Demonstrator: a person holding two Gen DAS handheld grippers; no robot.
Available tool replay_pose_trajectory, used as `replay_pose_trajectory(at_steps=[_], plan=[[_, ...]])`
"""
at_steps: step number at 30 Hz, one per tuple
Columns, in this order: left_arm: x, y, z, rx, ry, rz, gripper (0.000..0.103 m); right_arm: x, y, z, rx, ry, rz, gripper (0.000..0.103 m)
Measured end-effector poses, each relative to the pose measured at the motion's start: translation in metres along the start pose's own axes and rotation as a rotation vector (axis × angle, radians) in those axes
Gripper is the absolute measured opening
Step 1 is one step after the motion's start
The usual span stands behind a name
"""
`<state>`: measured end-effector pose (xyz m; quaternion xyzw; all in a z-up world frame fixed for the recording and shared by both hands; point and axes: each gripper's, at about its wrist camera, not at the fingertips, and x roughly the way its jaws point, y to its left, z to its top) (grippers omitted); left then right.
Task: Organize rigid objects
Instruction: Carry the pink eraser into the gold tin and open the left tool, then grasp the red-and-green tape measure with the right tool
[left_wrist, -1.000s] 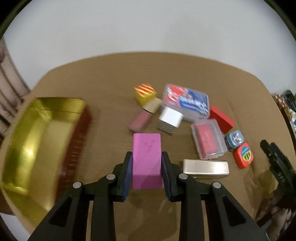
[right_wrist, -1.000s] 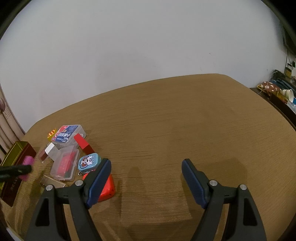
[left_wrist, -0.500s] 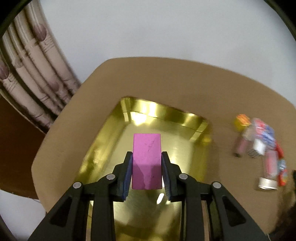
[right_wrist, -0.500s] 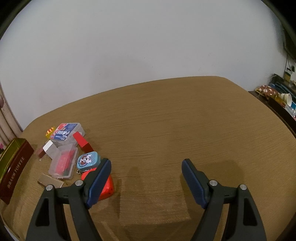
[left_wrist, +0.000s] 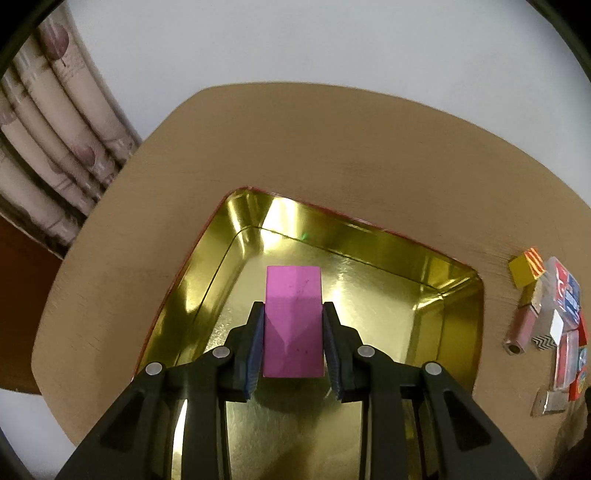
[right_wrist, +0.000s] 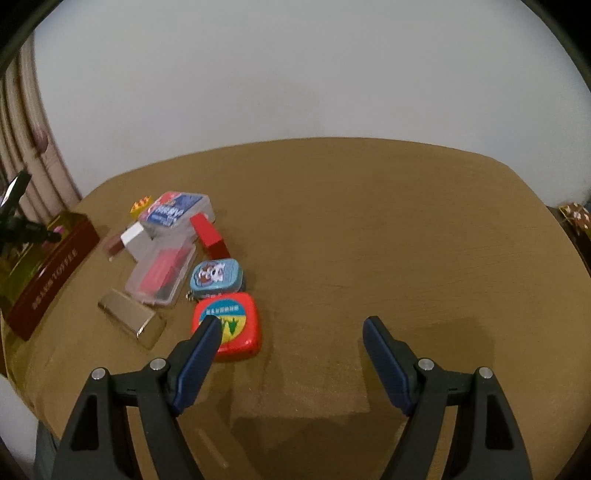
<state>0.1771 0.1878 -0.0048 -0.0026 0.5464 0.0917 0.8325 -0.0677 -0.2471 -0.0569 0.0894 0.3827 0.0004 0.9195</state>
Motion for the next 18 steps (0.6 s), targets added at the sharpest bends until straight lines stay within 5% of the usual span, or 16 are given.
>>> replay_pose_trajectory(at_steps=[8,12,15,18], plan=[[-0.003,0.001,0.001,0.023,-0.02,0.039,0.04,-0.001,0.019,0.007,-0.076,0.04,0.045,0.081],[-0.024,0.001,-0.005,0.011,-0.067,0.017,0.043,0.013,0.042,0.009,-0.172,0.076,0.017,0.081],[-0.055,0.002,-0.018,-0.022,-0.127,-0.018,0.061,0.022,0.046,0.008,-0.201,0.108,-0.015,0.081],[-0.088,-0.002,-0.039,-0.05,-0.192,-0.081,0.063,0.033,0.047,0.012,-0.199,0.132,-0.03,0.081]])
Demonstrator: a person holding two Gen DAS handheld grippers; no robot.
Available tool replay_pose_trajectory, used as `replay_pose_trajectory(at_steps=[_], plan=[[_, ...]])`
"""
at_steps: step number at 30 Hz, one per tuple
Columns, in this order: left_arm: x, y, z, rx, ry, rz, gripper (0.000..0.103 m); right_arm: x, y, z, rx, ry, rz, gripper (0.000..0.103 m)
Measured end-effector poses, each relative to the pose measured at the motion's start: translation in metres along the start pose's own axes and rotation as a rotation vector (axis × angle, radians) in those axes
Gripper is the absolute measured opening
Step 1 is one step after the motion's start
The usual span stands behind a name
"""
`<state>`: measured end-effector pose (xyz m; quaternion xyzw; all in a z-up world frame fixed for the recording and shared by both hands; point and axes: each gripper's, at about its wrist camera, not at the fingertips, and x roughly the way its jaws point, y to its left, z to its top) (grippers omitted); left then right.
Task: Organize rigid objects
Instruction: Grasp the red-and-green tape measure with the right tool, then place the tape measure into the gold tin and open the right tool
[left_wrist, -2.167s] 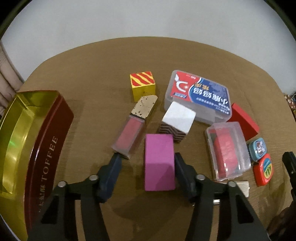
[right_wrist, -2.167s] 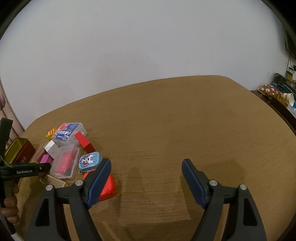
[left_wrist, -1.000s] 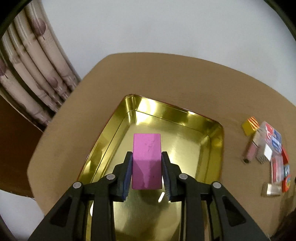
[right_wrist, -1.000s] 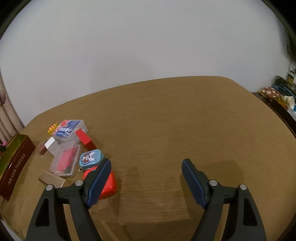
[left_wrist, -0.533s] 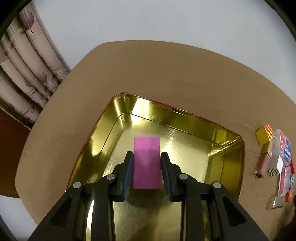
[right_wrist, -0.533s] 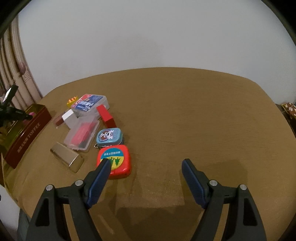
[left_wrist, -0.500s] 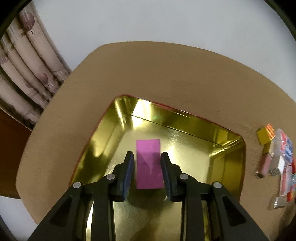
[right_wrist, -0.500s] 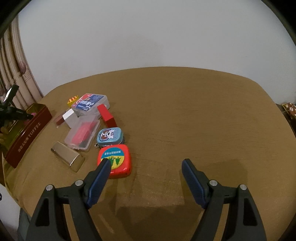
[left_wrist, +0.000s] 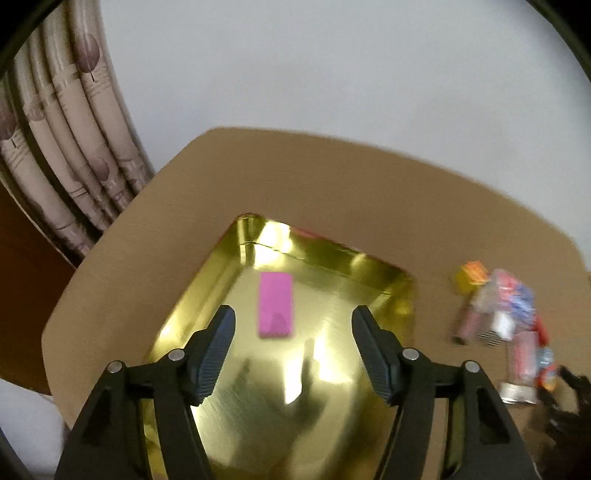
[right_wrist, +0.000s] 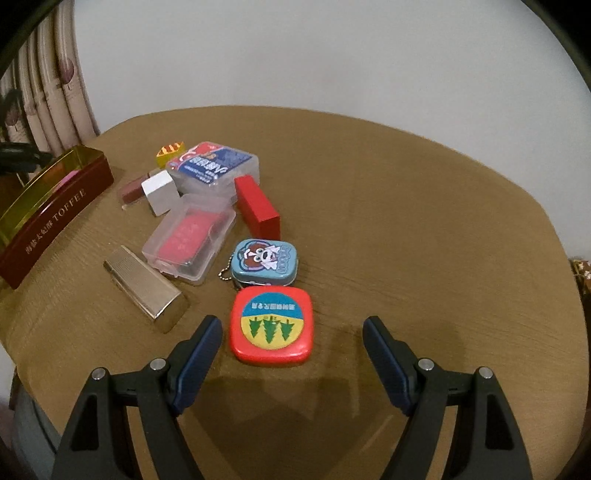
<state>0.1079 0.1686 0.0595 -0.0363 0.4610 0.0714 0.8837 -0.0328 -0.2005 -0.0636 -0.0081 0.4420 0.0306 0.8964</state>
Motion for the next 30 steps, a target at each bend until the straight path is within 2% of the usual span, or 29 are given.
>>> replay_pose_trajectory(at_steps=[4,5,7,8,9,13,16,21,25,30], plan=[[-0.04,-0.008,-0.029,0.006,-0.04,-0.07,0.065,0.011,-0.001,0.006,0.008,0.033,0.028,0.081],[-0.049,-0.01,-0.038,0.009,-0.046,-0.089,0.065,0.013,0.0,0.006,0.002,0.042,0.026,0.077],[-0.063,-0.014,-0.053,0.016,-0.054,-0.101,0.066,0.014,0.004,0.008,-0.009,0.037,0.025,0.069],[-0.069,-0.015,-0.062,0.024,-0.057,-0.107,0.066,0.015,0.005,0.009,-0.014,0.037,0.022,0.055],[-0.073,-0.015,-0.065,0.029,-0.061,-0.106,0.066,0.015,0.007,0.01,-0.02,0.037,0.009,0.047],[-0.089,-0.025,-0.094,0.033,-0.076,-0.078,0.067,0.017,0.009,0.012,-0.013,0.041,0.014,0.047],[-0.1,-0.023,-0.119,-0.003,-0.078,-0.065,0.067,0.008,0.004,0.009,0.013,0.043,0.037,0.047],[-0.109,0.005,-0.152,-0.106,-0.067,-0.014,0.068,-0.03,0.015,0.012,0.003,0.015,0.1,0.047],[-0.115,0.04,-0.17,-0.222,-0.071,0.016,0.069,-0.06,0.058,0.049,-0.05,-0.025,0.217,0.047],[-0.11,0.062,-0.187,-0.266,-0.035,0.069,0.069,-0.067,0.142,0.114,-0.124,-0.053,0.391,0.047]])
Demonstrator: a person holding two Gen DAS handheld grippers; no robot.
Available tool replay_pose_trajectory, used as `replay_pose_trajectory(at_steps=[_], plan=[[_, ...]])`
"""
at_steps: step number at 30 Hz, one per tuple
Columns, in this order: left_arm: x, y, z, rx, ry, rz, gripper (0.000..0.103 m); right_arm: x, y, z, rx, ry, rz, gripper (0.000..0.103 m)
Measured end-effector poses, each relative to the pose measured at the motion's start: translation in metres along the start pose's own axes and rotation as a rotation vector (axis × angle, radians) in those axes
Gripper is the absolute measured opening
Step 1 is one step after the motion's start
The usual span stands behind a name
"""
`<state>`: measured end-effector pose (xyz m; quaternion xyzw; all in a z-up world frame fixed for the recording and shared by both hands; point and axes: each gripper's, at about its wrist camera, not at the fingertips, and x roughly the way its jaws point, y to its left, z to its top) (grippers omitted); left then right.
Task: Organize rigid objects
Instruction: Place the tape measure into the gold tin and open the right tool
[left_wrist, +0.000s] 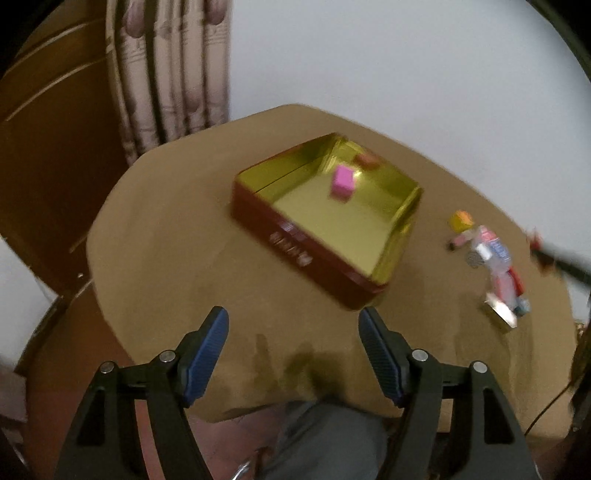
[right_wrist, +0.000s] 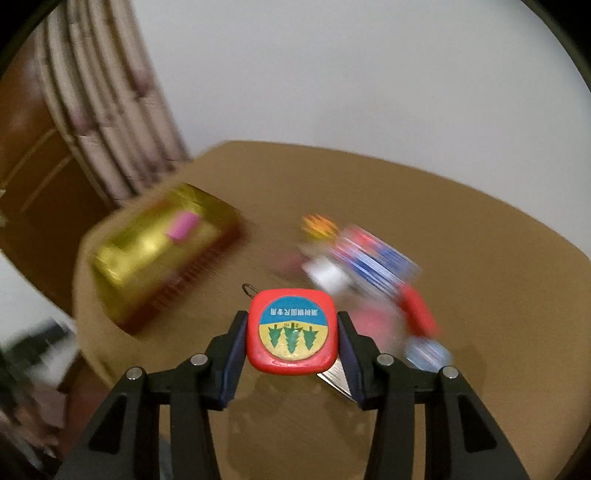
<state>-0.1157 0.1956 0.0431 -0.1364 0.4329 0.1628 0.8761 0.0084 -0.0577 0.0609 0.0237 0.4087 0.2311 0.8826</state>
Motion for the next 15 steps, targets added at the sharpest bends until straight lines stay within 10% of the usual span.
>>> replay_pose_trajectory(at_steps=[7,15], plan=[[0.006,0.018,-0.005,-0.031,0.002,0.003,0.069,0.115,0.084,0.078,-0.089,0.1,0.089,0.047],[0.013,0.015,-0.008,-0.005,-0.01,0.03,0.069,0.212,0.097,0.093,-0.108,0.232,0.027,0.047]])
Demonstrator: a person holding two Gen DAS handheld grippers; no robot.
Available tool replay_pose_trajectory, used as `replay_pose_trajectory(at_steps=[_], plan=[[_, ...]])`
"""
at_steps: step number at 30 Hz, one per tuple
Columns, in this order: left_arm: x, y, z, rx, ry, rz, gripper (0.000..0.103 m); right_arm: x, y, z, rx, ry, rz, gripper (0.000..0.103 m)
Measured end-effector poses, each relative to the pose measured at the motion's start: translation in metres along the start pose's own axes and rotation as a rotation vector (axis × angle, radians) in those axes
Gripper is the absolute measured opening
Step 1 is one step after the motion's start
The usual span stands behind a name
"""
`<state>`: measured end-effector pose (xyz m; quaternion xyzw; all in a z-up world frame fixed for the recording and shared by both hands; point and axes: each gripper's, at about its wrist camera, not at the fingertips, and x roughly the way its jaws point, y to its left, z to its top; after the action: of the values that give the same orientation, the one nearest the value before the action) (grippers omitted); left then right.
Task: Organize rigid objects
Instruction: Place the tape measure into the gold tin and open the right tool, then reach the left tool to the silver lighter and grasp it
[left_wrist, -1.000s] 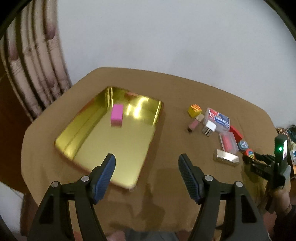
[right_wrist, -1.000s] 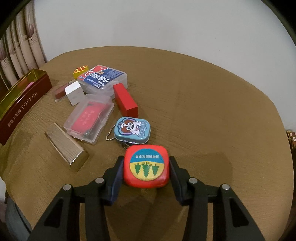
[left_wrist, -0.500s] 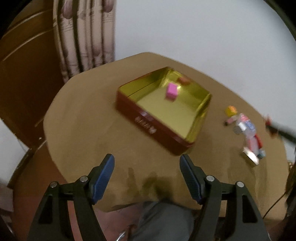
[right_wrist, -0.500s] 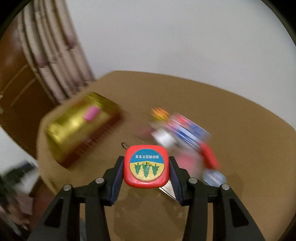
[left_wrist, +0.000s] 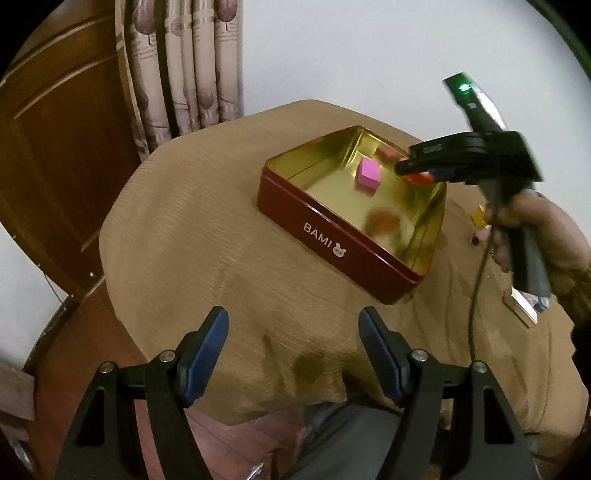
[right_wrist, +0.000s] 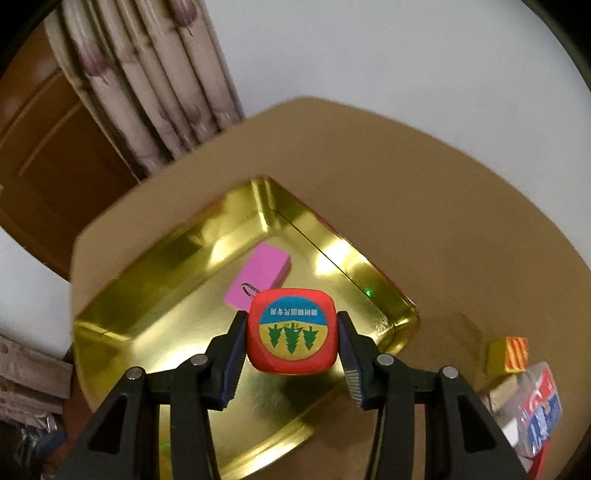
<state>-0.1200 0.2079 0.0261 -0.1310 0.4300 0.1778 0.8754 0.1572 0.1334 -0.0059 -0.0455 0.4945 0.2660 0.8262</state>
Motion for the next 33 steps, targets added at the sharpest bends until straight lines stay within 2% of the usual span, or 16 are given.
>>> replay_pose_trajectory(at_steps=[5,9,13,19,21,24,26,28,31,33], plan=[[0.006,0.003,0.0,0.005,0.02,-0.015,0.069,0.027,-0.004,0.004,0.0,0.02,-0.021,0.047],[0.012,0.0,0.0,0.016,0.04,-0.01,0.069,0.027,-0.007,-0.001,0.001,0.018,-0.026,0.047],[0.012,-0.004,-0.001,0.037,0.029,0.003,0.069,0.022,-0.006,-0.001,0.0,0.004,-0.033,0.048],[0.01,-0.013,-0.007,0.083,0.015,0.024,0.069,-0.029,-0.01,-0.006,-0.004,-0.147,-0.005,0.051],[0.007,-0.018,-0.009,0.105,0.003,0.024,0.069,-0.06,-0.022,-0.017,0.039,-0.226,0.045,0.051],[0.001,-0.028,-0.012,0.136,-0.013,-0.011,0.069,-0.116,-0.06,-0.056,0.14,-0.347,0.034,0.051],[-0.004,-0.035,-0.015,0.162,-0.016,-0.044,0.069,-0.15,-0.094,-0.097,0.188,-0.402,-0.027,0.052],[-0.008,-0.048,-0.019,0.211,-0.011,-0.077,0.069,-0.177,-0.13,-0.145,0.223,-0.416,-0.158,0.052],[-0.014,-0.079,-0.026,0.295,0.018,-0.181,0.069,-0.194,-0.186,-0.213,0.267,-0.352,-0.371,0.052],[-0.012,-0.099,-0.027,0.338,0.07,-0.275,0.075,-0.196,-0.215,-0.249,0.307,-0.298,-0.476,0.052]])
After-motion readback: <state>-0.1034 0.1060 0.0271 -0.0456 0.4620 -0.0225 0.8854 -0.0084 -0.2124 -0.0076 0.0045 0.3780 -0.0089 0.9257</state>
